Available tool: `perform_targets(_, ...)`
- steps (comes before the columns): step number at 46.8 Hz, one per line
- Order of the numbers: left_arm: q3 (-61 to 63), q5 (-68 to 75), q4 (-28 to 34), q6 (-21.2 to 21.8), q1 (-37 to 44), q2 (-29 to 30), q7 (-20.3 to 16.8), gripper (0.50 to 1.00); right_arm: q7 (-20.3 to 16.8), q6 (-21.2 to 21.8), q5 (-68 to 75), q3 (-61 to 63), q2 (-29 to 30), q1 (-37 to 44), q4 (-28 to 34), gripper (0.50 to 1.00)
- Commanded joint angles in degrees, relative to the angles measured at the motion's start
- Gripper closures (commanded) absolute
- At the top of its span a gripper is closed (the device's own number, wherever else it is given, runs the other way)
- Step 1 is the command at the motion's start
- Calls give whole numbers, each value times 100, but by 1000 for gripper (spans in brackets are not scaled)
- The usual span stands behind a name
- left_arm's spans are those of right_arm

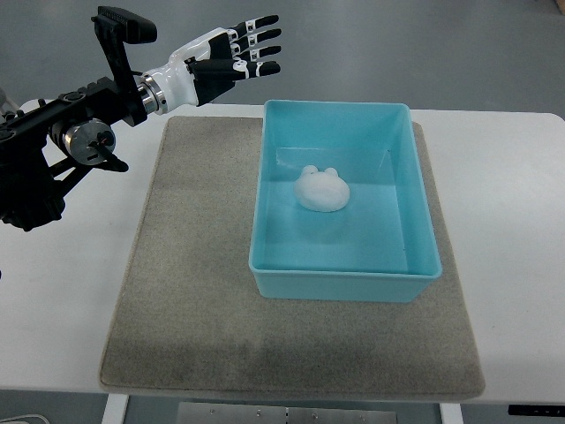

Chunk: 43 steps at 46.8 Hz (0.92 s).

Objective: Place white toy into blue box with left hand

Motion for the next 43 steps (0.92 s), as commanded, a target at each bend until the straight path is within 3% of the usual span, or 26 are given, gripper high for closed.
perform_targets(1, -102, -119, 121, -94, 61, 58, 5, 504, -4, 26, 0, 16, 0, 0, 35, 564)
perform_targets(13, -383, -919, 578, -376, 412, 75, 549, 504, 5, 79, -9, 16, 0, 0, 70, 564)
perform_targets(43, -884, -1763, 886, -1081, 1045, 374, 919, 504, 23, 88, -35, 16, 0, -9, 88, 564)
